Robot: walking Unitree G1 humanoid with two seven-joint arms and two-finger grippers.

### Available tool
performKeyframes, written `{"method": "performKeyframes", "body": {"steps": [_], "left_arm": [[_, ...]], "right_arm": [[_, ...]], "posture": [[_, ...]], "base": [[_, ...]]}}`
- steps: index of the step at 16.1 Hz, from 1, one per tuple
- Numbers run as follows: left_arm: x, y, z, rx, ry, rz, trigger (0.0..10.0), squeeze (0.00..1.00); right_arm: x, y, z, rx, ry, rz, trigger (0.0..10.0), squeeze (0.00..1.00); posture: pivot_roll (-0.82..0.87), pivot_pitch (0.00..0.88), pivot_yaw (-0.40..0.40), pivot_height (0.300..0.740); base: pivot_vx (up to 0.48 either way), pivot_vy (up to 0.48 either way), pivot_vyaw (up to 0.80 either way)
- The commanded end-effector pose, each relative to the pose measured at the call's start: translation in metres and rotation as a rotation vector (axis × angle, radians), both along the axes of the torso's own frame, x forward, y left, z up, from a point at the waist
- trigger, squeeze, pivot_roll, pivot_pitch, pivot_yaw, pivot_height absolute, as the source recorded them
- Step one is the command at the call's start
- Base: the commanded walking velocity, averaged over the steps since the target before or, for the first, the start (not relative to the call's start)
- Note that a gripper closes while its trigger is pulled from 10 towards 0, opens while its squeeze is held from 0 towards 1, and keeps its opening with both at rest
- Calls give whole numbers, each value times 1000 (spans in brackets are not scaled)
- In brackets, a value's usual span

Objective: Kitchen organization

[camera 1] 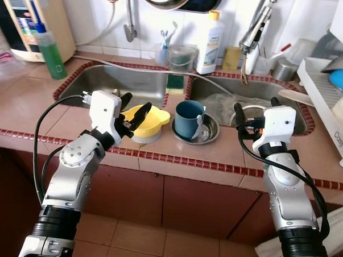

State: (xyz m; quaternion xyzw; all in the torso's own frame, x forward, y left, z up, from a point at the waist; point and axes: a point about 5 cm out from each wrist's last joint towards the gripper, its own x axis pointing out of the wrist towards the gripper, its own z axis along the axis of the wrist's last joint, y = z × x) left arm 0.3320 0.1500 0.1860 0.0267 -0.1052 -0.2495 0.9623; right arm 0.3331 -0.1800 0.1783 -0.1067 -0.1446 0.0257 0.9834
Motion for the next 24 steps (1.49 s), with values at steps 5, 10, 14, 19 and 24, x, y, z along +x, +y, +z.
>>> {"method": "performKeyframes", "body": {"steps": [5, 10, 14, 19, 24], "left_arm": [[-3, 4, 7, -9, -31, 1, 10000, 0], [0, 5, 9, -27, -19, 26, 10000, 0], [-1, 2, 10, 51, -3, -5, 10000, 0], [-2, -3, 8, 68, 44, -49, 10000, 0], [0, -2, 9, 75, 50, -38, 10000, 0]], "right_arm": [[-4, 1, 3, -5, -21, 9, 10000, 0], [-3, 1, 3, -4, -18, 5, 10000, 0], [-1, -1, -1, -9, 16, -14, 10000, 0], [0, -6, -2, -23, 41, -13, 10000, 0], [-1, -1, -6, -27, 50, -6, 10000, 0]], "posture": [[-195, 0, 30, 740], [-193, 1, 30, 740], [-186, 7, 33, 740], [-184, 12, 36, 740], [-183, 10, 37, 740]], "base": [[0, -480, 0], [0, -172, 0], [0, 0, 0], [0, 0, 0], [0, 310, 0]]}}
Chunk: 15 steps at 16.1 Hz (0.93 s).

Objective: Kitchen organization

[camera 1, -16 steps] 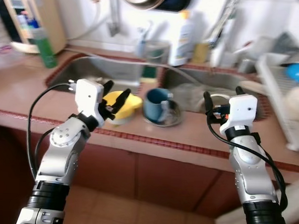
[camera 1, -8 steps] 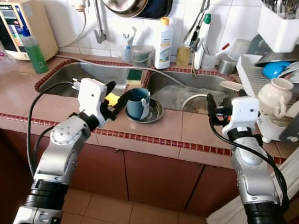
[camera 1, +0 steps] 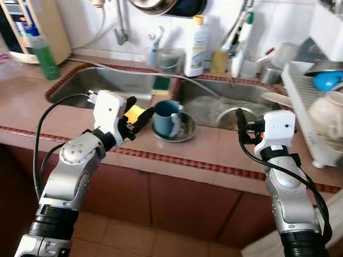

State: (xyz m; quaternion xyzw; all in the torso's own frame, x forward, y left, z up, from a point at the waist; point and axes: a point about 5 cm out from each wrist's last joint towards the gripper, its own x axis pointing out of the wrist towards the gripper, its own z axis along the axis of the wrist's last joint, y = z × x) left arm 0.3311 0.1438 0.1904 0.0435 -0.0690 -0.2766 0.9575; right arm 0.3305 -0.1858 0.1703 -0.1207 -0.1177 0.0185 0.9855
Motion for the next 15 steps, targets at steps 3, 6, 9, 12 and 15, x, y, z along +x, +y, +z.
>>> {"method": "performKeyframes", "body": {"steps": [3, 6, 9, 12, 15], "left_arm": [[1, 4, 5, 25, -12, 10, 10000, 0], [0, 0, 7, 88, -73, 13, 10000, 0], [-3, -3, 8, 104, -99, -19, 10000, 0], [-7, -5, 8, 94, -112, -53, 10000, 0], [-6, -6, 5, 95, -93, -50, 10000, 0]], "right_arm": [[2, 5, 3, -5, -1, 19, 10000, 0], [4, 6, 4, -9, -5, 22, 10000, 0], [4, 7, 4, -12, -5, 28, 10000, 0], [3, 9, 3, -16, -2, 35, 10000, 0], [3, 9, 3, -24, -4, 41, 10000, 0]], "posture": [[-183, 4, 38, 740], [-183, 0, 38, 740], [-183, 0, 39, 740], [-183, 0, 38, 740], [-183, 0, 39, 740]], "base": [[0, 480, 0], [0, 106, 0], [0, 0, 0], [415, 0, 0], [259, 0, 0]]}}
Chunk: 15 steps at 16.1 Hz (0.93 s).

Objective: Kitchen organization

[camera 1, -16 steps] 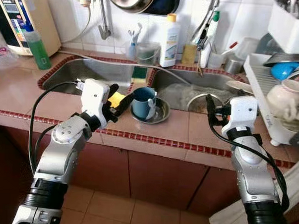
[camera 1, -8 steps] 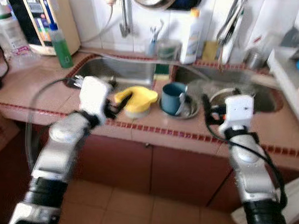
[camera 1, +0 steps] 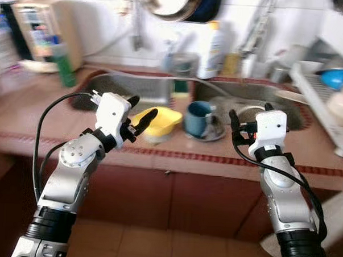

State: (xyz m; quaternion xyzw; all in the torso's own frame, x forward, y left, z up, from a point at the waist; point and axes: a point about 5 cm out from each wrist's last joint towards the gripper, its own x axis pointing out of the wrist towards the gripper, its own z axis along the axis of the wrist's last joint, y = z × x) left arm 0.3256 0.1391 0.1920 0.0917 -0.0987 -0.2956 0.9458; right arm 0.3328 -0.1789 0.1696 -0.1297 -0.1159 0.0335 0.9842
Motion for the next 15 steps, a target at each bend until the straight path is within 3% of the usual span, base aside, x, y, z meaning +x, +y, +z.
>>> {"method": "performKeyframes", "body": {"steps": [1, 11, 15], "left_arm": [[-2, -4, 5, -2, -23, -23, 10000, 0], [-13, -27, 15, 24, -21, -177, 10000, 0], [-28, -48, 17, 97, -8, -297, 10000, 0]], "right_arm": [[1, 3, 4, -6, -16, 22, 10000, 0], [5, -1, 17, -44, -59, 77, 10000, 0], [15, -17, 30, 25, -58, 42, 10000, 0]], "posture": [[-184, 0, 39, 740], [-186, 4, 33, 740], [-188, 1, 29, 740]], "base": [[0, 0, 0], [0, 0, 0], [0, 0, 0]]}}
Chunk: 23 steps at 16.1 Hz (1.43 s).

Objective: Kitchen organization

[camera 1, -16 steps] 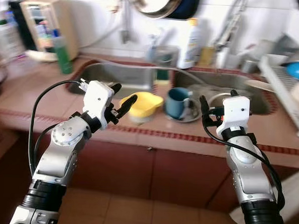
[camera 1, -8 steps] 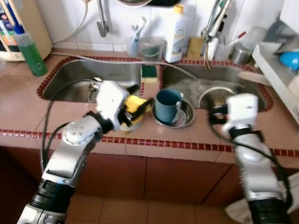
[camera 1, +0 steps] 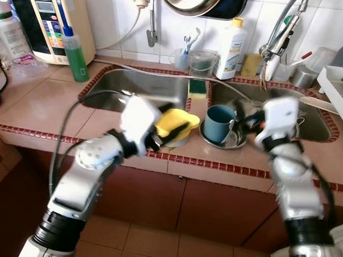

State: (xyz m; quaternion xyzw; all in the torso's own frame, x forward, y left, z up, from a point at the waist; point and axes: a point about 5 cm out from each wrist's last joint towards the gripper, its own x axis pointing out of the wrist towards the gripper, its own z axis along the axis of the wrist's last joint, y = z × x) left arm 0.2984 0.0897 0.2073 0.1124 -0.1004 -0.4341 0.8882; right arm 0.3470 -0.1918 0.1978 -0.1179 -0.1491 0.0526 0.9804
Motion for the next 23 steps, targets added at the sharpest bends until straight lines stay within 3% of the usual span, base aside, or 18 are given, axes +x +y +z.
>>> {"method": "performKeyframes", "body": {"steps": [1, 3, 4, 7, 9, 15, 19, 23], "left_arm": [[-5, -4, 1, 35, 4, -36, 10000, 0], [-9, -10, 2, 45, -1, -62, 10000, 0], [-13, -17, 1, 26, 16, -81, 10000, 0], [-16, -28, -12, 24, 55, -57, 10000, 0], [-11, -27, -12, 4, 88, -15, 10000, 0], [-13, -26, -11, -14, 101, 13, 10000, 0], [-17, -25, -14, 5, 87, 13, 10000, 0], [-18, -23, -15, 4, 92, 23, 10000, 0]], "right_arm": [[4, -8, 6, 29, 9, -27, 10000, 0], [10, -12, 11, 100, 33, -50, 10000, 0], [17, -13, 14, 238, 88, -58, 10000, 0], [34, -11, 15, 412, 206, -60, 10000, 0], [40, -8, 21, 538, 251, -14, 10000, 0], [49, 8, 13, 585, 438, 3, 10000, 0], [46, 17, -4, 528, 549, 52, 10000, 0], [42, 20, -15, 617, 645, 72, 10000, 0]], "posture": [[-189, 0, 29, 740], [-193, 1, 30, 740], [-197, 3, 36, 740], [-205, 11, 36, 740], [-204, 13, 35, 740], [-180, 18, 11, 740], [-173, 25, 0, 740], [-169, 28, 0, 740]], "base": [[0, 0, 0], [0, 0, 0], [0, 0, 0], [0, 0, 0], [0, 0, 0], [0, 0, 0], [0, 0, 0], [0, 0, 0]]}}
